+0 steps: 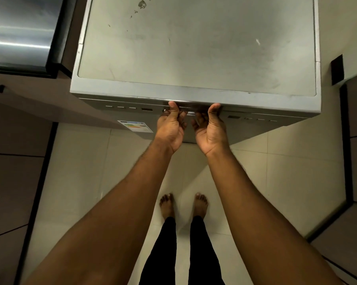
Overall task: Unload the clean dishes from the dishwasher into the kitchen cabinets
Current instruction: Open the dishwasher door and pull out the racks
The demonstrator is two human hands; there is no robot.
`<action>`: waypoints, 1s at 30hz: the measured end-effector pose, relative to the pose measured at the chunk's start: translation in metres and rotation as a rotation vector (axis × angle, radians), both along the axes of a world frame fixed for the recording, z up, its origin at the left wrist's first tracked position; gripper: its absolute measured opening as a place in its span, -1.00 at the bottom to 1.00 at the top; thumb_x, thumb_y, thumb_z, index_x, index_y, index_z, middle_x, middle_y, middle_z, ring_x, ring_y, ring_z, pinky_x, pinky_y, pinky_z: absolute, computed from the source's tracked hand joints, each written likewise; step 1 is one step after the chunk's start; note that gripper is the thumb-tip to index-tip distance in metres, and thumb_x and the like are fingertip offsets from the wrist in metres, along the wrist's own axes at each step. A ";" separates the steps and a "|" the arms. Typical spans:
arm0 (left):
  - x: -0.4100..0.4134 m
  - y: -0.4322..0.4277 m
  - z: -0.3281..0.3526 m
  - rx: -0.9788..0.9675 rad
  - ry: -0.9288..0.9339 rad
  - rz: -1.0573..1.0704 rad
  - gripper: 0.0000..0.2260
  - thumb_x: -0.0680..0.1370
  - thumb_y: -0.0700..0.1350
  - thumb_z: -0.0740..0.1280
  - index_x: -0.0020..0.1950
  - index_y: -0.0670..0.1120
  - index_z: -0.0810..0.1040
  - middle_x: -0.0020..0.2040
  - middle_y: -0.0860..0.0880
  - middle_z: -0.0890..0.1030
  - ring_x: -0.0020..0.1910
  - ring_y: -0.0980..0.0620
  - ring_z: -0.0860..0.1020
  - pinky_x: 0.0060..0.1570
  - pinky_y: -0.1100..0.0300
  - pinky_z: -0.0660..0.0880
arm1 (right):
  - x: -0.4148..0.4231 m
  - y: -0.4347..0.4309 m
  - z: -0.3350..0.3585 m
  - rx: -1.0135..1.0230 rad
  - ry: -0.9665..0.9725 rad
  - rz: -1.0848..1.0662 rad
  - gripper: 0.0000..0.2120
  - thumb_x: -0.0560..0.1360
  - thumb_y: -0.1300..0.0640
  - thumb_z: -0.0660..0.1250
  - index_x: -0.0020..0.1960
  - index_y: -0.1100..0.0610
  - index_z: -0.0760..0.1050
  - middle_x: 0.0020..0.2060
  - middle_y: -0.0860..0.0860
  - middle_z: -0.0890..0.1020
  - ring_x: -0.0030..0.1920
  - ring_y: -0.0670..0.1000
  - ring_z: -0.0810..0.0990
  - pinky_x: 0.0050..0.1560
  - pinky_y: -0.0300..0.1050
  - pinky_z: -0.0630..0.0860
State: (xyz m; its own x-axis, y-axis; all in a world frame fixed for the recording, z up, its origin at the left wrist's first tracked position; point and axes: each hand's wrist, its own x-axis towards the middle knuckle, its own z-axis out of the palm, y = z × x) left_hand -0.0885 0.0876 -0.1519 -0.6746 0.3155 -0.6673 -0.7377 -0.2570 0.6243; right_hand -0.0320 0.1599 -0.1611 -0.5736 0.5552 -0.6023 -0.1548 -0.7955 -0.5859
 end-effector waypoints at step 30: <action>0.078 -0.052 0.004 -1.007 0.094 0.073 0.08 0.15 0.26 0.60 0.44 -0.10 0.07 0.39 -0.20 0.20 0.34 -0.17 0.29 0.34 -0.14 0.35 | 0.073 -0.052 0.021 -0.131 -0.935 0.042 0.23 -0.07 -0.35 0.61 0.38 0.06 0.07 0.32 0.14 0.33 0.17 0.16 0.41 0.16 0.15 0.48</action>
State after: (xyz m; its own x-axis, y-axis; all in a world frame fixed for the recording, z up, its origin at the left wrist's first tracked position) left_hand -0.0100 0.0353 -0.1479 -0.7329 -0.4086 -0.5439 -0.6783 0.3782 0.6300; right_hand 0.0406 0.1080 -0.1403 0.1550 0.4400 -0.8845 0.3629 -0.8581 -0.3632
